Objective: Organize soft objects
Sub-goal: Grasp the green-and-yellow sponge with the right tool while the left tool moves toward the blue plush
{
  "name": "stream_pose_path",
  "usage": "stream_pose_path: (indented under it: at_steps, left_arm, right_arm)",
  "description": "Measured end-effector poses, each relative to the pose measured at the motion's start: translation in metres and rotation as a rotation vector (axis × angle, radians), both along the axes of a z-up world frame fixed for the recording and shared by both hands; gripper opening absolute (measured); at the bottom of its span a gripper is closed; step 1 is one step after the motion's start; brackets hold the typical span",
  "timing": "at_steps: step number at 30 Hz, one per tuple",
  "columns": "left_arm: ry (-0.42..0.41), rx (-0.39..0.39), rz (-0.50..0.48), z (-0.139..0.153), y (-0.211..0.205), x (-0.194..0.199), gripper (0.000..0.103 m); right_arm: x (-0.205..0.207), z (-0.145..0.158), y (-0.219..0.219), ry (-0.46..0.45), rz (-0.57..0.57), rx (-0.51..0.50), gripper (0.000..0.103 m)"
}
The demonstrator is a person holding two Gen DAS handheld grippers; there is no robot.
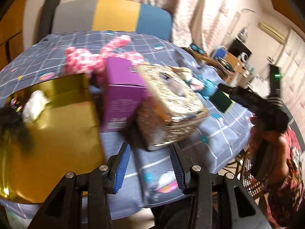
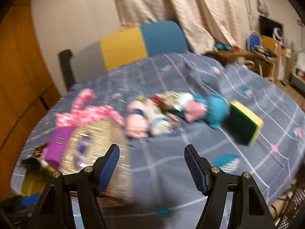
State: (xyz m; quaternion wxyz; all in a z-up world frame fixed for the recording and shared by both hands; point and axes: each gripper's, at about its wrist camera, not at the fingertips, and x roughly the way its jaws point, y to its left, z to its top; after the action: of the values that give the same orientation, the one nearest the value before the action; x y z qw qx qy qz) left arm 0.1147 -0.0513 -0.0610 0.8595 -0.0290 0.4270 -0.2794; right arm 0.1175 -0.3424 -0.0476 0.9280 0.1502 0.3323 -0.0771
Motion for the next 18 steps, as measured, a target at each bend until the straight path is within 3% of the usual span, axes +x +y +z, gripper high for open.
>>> stream_pose_path:
  at_steps: [8, 14, 18]
  left_arm:
    - [-0.026, 0.033, -0.145, 0.007, -0.060, -0.015, 0.044]
    - [-0.011, 0.036, -0.192, 0.009, -0.089, -0.015, 0.044]
    - [0.003, 0.045, -0.212, 0.009, -0.104, -0.015, 0.044]
  right_arm:
    - [0.019, -0.029, -0.100, 0.084, -0.137, -0.049, 0.071]
    - [0.045, -0.052, -0.151, 0.160, -0.133, 0.033, 0.071]
    - [0.052, -0.059, -0.185, 0.182, -0.211, 0.037, 0.071]
